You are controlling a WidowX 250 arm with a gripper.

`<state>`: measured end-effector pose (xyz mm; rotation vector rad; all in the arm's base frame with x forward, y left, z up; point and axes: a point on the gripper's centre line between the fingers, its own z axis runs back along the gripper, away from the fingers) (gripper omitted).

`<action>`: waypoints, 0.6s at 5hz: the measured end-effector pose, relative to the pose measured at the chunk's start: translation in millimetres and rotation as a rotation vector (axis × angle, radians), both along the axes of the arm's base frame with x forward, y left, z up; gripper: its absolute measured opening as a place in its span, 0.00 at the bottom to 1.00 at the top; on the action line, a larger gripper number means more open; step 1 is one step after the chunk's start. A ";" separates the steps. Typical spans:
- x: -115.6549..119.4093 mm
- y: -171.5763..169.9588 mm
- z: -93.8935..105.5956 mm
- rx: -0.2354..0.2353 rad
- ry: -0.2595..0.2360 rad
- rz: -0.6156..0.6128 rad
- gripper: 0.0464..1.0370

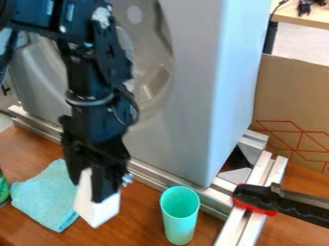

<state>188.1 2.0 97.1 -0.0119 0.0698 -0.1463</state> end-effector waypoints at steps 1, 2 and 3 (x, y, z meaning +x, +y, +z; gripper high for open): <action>1.0 -28.0 -14.0 -0.017 -0.044 -0.047 0.61; -2.8 -44.7 -26.4 -0.008 -0.014 -0.078 0.61; -10.0 -44.3 -38.9 0.001 0.008 -0.067 0.61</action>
